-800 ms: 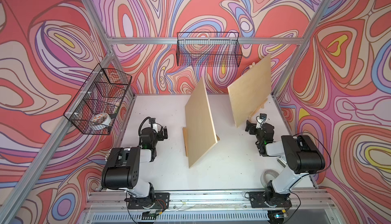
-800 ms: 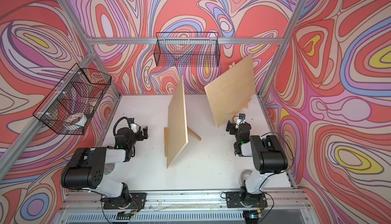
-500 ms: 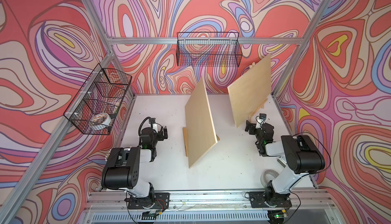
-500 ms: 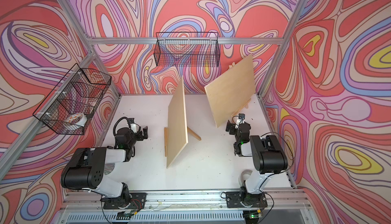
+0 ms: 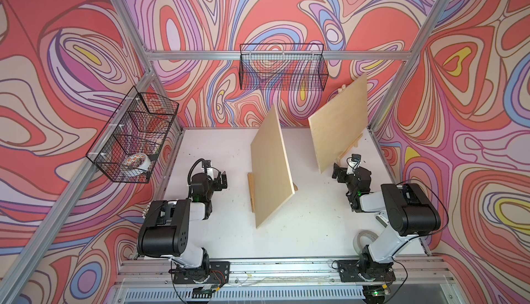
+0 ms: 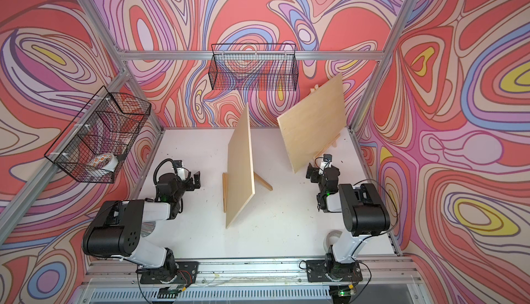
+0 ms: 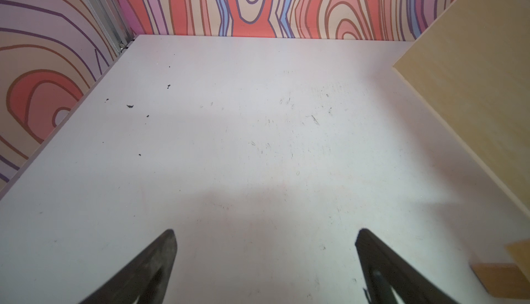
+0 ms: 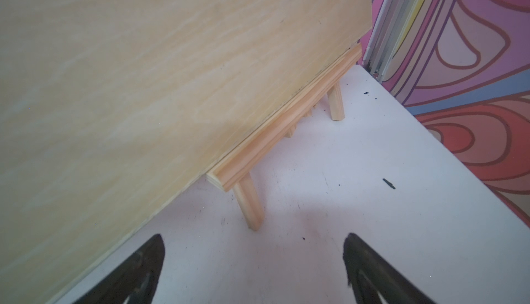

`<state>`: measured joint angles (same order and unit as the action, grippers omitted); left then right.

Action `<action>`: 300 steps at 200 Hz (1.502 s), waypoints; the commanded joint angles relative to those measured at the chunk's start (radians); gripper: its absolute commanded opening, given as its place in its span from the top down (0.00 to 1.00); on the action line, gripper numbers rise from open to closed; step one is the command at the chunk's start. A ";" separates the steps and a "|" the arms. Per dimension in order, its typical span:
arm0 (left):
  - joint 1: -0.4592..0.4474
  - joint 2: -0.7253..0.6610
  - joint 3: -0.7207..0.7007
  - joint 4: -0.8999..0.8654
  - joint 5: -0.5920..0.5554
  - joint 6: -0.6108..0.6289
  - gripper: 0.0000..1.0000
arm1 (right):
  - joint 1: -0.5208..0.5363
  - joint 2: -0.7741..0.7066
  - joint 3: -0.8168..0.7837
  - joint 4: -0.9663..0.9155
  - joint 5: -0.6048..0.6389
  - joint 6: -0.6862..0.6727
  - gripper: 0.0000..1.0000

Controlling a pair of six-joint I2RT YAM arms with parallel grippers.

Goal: Disassemble the easel
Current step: Move the easel to the center of the board.

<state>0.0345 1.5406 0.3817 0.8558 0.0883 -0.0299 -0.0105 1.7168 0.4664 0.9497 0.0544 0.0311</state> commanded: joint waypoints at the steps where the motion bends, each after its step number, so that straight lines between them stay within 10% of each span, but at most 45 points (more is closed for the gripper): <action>1: 0.002 -0.003 0.001 0.019 0.004 0.002 0.00 | 0.007 -0.006 0.007 -0.002 -0.001 -0.008 0.02; 64: -0.001 -0.047 -0.042 0.061 0.049 0.022 0.00 | 0.017 -0.127 -0.014 -0.067 -0.018 -0.027 0.01; 139: -0.242 -0.583 -0.009 -0.240 -0.269 -0.130 0.00 | 0.018 -0.423 0.067 -0.407 -0.028 0.096 0.02; 194: -0.323 -0.649 0.420 -0.840 -0.021 -0.542 0.00 | 0.017 -0.578 0.087 -0.507 0.036 0.272 0.02; 235: -0.320 -0.559 0.771 -1.446 0.025 -0.479 0.00 | 0.019 -0.627 0.210 -0.727 -0.033 0.358 0.02; 300: -0.316 -0.650 0.610 -1.586 -0.050 -0.467 0.00 | 0.017 -0.834 0.160 -0.790 -0.120 0.722 0.04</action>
<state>-0.2863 0.9512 1.0908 -0.6388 0.0345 -0.4839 0.0013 0.8776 0.5220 0.2981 0.0208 0.6018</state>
